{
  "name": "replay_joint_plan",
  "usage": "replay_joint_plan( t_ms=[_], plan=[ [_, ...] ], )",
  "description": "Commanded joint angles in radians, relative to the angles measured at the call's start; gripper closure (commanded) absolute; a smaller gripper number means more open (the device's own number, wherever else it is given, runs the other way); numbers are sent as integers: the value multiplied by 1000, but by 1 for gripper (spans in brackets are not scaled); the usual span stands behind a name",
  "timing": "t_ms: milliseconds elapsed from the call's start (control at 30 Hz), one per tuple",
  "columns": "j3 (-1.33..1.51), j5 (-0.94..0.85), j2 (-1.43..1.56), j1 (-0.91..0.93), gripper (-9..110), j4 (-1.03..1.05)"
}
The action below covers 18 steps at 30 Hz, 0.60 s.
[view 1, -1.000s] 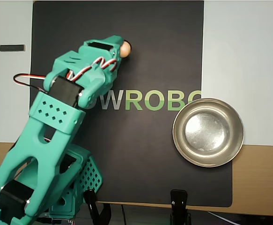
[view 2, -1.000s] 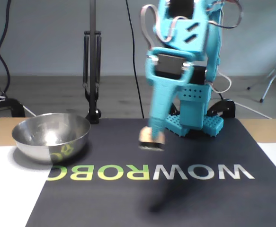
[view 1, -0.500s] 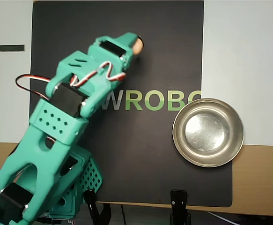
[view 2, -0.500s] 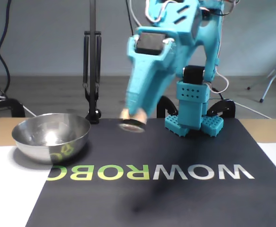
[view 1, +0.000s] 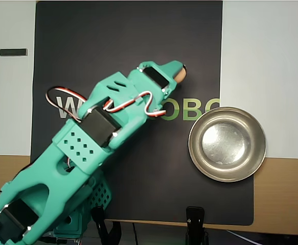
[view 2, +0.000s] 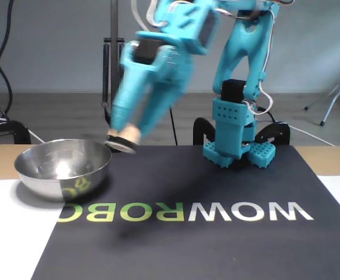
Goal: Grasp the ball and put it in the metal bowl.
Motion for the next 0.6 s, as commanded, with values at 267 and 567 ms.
replay_joint_plan(
  t_ms=[267,567],
  plan=[
    [-8,0,20,172,83,-11],
    [-8,0,18,310,83,-11]
  ],
)
